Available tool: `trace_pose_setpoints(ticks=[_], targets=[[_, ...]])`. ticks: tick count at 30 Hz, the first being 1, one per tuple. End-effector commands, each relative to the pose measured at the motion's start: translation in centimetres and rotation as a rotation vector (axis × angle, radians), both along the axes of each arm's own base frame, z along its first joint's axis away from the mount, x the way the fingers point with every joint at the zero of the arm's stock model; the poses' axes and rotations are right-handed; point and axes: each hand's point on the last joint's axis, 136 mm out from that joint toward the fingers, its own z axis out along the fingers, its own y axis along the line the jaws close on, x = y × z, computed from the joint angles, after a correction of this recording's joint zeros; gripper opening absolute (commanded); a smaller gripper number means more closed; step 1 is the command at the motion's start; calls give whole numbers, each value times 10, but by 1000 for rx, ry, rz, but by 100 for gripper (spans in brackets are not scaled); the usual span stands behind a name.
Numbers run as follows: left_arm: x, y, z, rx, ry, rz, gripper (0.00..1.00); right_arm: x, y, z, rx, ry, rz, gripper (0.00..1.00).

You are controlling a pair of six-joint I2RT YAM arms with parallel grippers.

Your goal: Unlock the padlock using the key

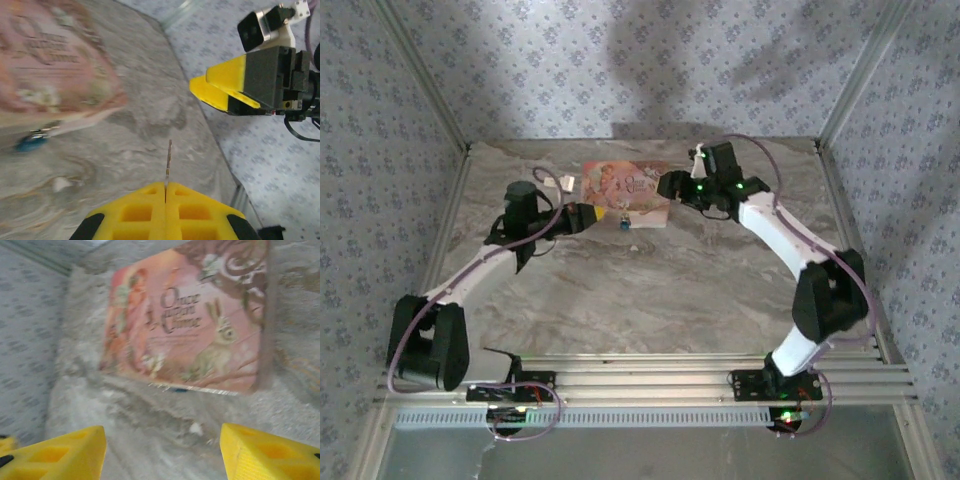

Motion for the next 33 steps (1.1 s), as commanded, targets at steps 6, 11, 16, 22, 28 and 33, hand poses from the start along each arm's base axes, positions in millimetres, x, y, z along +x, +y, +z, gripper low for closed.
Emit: trace_pose_setpoints(ticks=[6,11,16,22,28,33], targets=[[67,61,-39,180,85,264,0,47,-7,-63,-215,140,-60,65],[99,84,-67,326,141,348,0,61,-7,-85,-218,194,-44,65],[129,87,-91,391,198,358,0,69,-8,-99,-176,228,-42,65],[148,72,-109,457,213,298,0,63,1,-108,-128,232,17,59],[133,43,-116,479,223,209,0,45,-4,-113,-133,232,17,53],[102,20,-115,479,209,157,0,11,-10,-116,-157,254,19,53]])
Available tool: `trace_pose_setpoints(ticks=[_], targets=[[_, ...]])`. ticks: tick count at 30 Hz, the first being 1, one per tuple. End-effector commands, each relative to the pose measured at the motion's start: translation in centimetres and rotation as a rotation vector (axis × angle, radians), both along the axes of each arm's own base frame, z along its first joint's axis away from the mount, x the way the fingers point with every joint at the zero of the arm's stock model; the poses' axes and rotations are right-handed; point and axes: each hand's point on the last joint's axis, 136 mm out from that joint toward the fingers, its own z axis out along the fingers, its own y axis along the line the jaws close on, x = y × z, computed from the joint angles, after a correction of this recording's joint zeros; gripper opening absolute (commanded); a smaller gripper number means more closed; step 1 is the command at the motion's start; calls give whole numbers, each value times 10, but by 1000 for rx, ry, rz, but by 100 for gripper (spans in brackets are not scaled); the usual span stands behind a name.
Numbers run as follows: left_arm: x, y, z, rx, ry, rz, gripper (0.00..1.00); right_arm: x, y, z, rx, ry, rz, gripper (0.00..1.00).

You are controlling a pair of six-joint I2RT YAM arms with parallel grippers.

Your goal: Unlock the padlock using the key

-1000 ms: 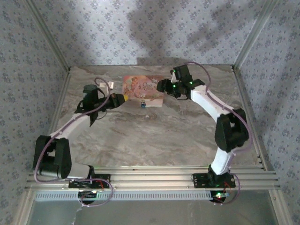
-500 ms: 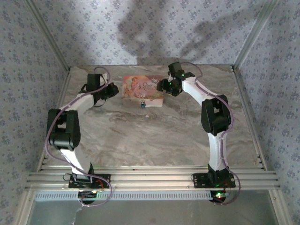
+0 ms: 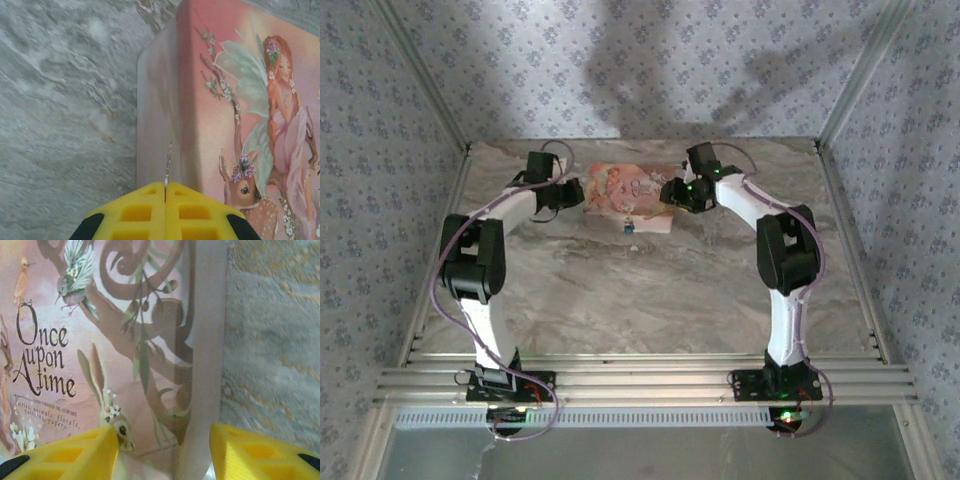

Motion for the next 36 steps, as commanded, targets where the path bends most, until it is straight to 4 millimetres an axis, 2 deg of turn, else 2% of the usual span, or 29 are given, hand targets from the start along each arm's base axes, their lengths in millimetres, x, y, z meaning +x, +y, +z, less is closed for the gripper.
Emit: trace_pose_setpoints(ticks=[1,6,11,16,19,20,21,25,29,33,36], targets=[[-38,-32,6,-21,20,-103,0,-34,2,-7,-24,52,31,53],[-69,-52,10,-30,-2,-147,0,-63,-8,-1,-61,42,30,55],[-84,-62,14,-36,-19,-166,0,-79,-24,10,-105,25,7,61],[-91,-52,20,-52,-33,-159,0,-99,-56,31,-173,9,-73,67],[-97,-37,22,-61,-36,-135,0,-106,-64,52,-164,-46,-93,68],[-99,-30,22,-65,-36,-123,0,-115,-69,46,-183,-37,-101,68],[-102,-23,24,-68,-38,-111,0,-119,-69,49,-184,-48,-101,68],[-116,-5,28,-66,-50,-93,0,-144,-55,49,-208,-66,-85,66],[-141,-5,33,-97,-84,-135,0,-165,-22,37,-223,-75,-64,65],[-170,-6,33,-138,-91,-163,0,-177,11,20,-215,-98,-57,63],[-189,-9,30,-180,-76,-185,0,-177,26,5,-241,-108,-60,61]])
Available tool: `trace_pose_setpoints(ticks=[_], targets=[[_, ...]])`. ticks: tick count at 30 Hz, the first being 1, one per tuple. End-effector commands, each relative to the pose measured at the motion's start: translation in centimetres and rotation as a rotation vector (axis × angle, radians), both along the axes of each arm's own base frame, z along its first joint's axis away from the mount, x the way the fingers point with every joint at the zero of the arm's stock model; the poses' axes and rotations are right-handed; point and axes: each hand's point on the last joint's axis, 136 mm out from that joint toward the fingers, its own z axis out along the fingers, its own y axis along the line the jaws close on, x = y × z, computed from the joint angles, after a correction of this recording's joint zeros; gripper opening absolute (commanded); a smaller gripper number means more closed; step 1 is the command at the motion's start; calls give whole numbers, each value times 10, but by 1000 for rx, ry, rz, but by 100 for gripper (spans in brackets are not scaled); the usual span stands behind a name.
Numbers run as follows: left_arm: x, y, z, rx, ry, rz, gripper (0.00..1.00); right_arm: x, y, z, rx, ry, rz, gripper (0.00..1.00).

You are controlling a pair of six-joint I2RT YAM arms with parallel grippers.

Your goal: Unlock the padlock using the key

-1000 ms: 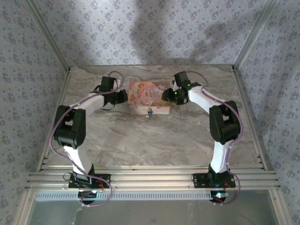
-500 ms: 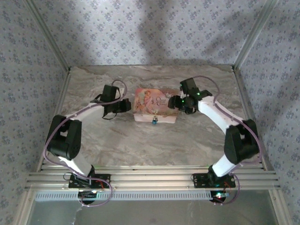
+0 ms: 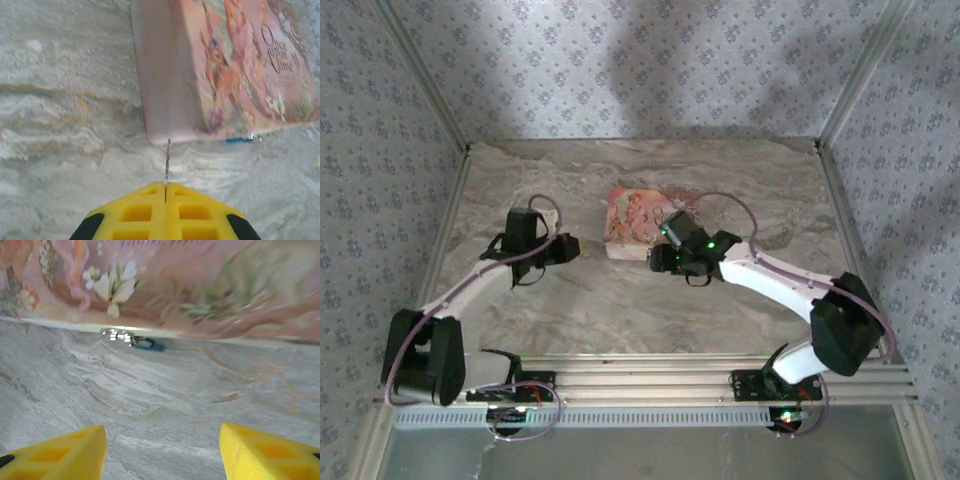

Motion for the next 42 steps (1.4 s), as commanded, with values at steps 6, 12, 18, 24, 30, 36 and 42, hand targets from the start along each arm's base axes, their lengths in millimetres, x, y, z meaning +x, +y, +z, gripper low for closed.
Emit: trace_pose_setpoints(ticks=[6,12,18,24,30,36,42], targets=[[-44,-15,-2,-84,17,-88,0,33,22,-21,-99,-107,-132,57],[-59,-20,-10,-73,23,-99,0,45,38,-27,-204,-158,-132,57],[-65,-19,-9,-77,6,-96,0,51,34,-31,-292,-219,-170,55],[-73,-22,-11,-74,18,-124,0,57,36,-38,-280,-258,-187,52],[-82,-21,-14,-51,28,-150,0,64,44,-48,-279,-259,-190,50],[-82,-22,-13,-52,24,-155,0,71,45,-53,-278,-259,-195,46],[-83,-21,-15,-52,26,-153,0,78,42,-58,-277,-246,-191,45]])
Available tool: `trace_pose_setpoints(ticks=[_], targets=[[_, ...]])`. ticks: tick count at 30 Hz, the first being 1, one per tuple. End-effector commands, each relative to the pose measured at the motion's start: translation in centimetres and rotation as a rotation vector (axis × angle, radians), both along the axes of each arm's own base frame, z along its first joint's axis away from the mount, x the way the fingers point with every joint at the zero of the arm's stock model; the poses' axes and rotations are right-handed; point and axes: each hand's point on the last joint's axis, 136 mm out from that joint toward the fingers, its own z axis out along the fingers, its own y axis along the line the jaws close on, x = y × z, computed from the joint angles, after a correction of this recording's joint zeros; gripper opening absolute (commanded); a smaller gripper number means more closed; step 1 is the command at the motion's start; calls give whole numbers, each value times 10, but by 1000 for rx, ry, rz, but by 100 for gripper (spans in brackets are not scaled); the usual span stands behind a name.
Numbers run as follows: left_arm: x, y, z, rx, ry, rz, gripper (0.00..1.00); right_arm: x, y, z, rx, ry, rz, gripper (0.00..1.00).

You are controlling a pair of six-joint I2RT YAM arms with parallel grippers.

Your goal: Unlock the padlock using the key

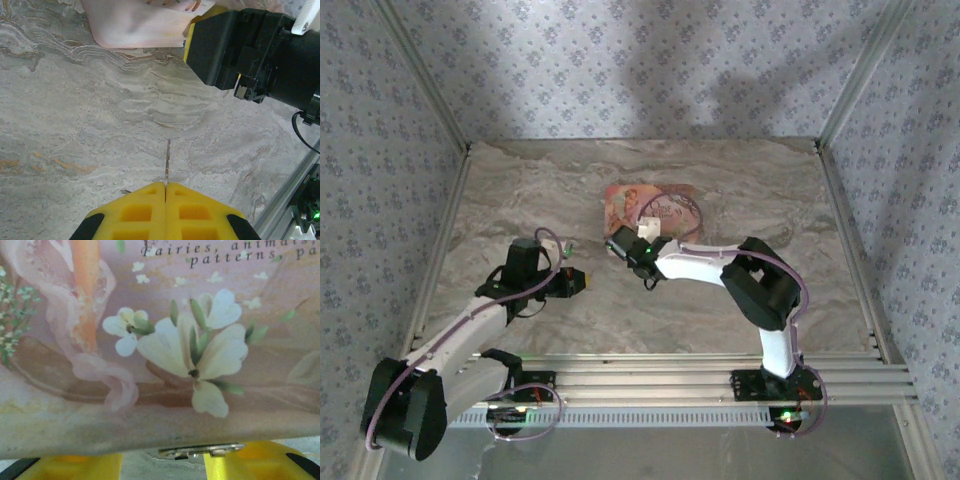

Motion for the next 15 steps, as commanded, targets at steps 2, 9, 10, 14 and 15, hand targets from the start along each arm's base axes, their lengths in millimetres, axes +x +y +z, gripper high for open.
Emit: trace_pose_setpoints(ticks=[2,9,10,14,15], targets=[[-7,-1,-2,2,-7,-23,0,13,-4,-3,-6,-4,-19,44],[-10,0,-1,0,-10,-24,0,21,-4,-10,17,21,-12,38],[-10,0,0,-1,-12,-23,0,22,-3,-10,16,21,-8,36],[-9,0,3,-4,-26,-21,0,25,-1,-6,7,24,5,32],[-9,0,4,-6,-26,-21,0,26,-2,-4,6,24,3,32]])
